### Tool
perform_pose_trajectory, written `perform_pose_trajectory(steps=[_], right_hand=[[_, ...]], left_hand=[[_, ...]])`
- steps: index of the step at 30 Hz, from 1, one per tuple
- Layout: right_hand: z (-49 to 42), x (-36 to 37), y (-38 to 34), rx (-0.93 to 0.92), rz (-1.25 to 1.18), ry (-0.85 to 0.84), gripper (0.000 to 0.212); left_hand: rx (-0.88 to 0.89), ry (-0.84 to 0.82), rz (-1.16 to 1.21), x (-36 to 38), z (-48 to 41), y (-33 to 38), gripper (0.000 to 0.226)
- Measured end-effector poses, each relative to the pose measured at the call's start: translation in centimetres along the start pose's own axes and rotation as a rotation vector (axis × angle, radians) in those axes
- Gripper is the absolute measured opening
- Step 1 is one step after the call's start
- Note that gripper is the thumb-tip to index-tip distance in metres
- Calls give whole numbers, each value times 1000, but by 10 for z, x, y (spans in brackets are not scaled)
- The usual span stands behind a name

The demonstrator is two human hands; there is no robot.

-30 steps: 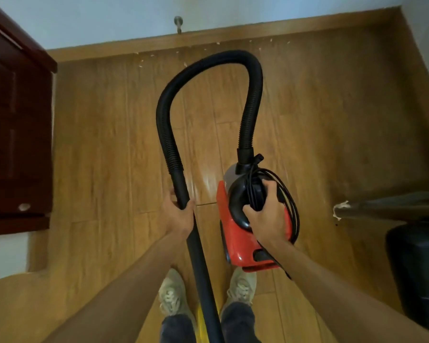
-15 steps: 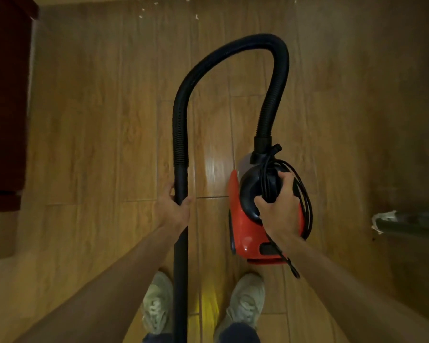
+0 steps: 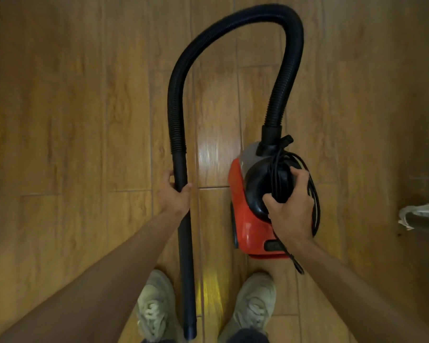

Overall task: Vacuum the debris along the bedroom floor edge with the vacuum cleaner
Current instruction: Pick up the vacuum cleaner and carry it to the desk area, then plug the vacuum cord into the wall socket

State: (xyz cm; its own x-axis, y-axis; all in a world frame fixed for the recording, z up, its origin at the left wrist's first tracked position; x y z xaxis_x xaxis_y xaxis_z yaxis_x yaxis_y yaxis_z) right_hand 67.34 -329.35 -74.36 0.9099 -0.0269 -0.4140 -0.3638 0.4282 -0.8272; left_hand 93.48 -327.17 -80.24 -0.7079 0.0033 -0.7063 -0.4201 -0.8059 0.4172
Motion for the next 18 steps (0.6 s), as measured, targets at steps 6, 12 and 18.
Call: perform_pose_trajectory(steps=[6,12,18], right_hand=[[1,0,5,-23,28,35,60],[3,5,5,-145,51,60,66],[-1,7,-9,-84,371,-35,64]], left_hand=[[-37,18,12,20,-27,-25,40],[-30,13,-13,47,-52,-54,44],[-72,-10,15,67,-66,-77,48]])
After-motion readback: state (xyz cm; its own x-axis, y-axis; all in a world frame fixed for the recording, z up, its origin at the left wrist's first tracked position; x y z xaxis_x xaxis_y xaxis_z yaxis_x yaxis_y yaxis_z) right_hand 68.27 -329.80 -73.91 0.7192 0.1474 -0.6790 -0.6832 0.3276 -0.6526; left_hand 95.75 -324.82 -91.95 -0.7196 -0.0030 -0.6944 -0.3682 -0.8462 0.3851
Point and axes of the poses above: each hand's wrist, its own z-axis away from the middle knuckle, its own x-axis out of the palm, y = z × x, the point moved 5 cm from there along -z, towards the middle knuckle, and after that the axes turned 12 degrees about -z, right-handed, at the moved point
